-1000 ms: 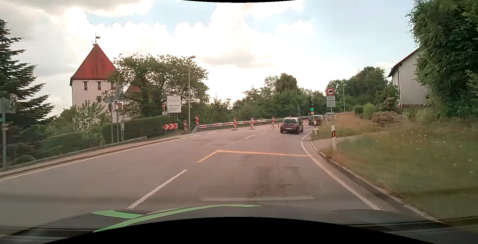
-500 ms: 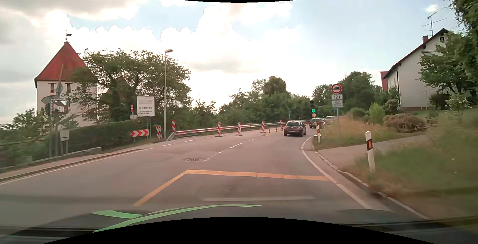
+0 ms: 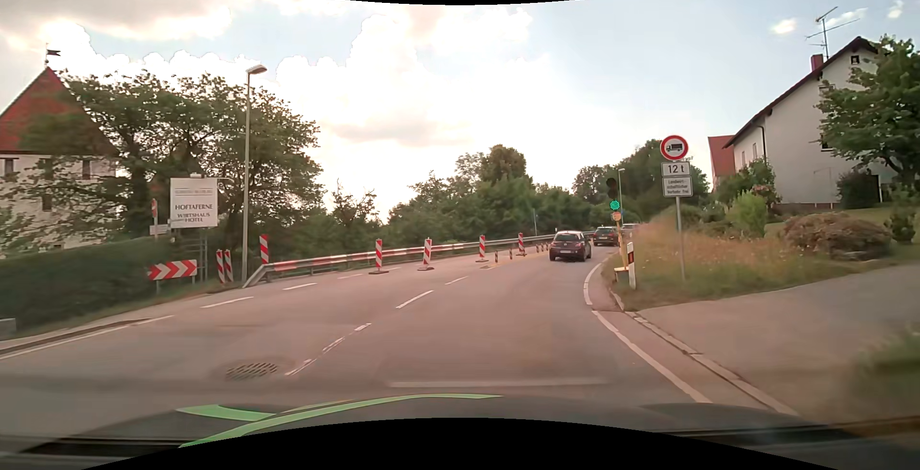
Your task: Follow the waypoints while adhering to traffic rules and regulations
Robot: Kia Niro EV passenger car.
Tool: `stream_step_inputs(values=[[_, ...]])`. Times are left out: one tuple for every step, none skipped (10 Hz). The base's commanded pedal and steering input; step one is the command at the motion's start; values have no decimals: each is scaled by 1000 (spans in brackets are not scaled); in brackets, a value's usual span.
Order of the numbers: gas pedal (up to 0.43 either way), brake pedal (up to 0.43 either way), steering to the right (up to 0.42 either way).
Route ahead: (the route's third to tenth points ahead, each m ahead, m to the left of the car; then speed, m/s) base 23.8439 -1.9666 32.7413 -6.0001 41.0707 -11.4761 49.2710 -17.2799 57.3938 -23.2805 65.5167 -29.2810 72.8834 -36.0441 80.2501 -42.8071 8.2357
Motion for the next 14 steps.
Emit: stream_step_inputs(values=[[130,0,74],[130,0,76],[130,0,76],[118,0,78],[110,0,84],[87,0,89],[67,0,92],[67,0,95],[59,0,95],[47,0,95],[28,0,94],[28,0,92],[28,0,92],[28,0,90]])
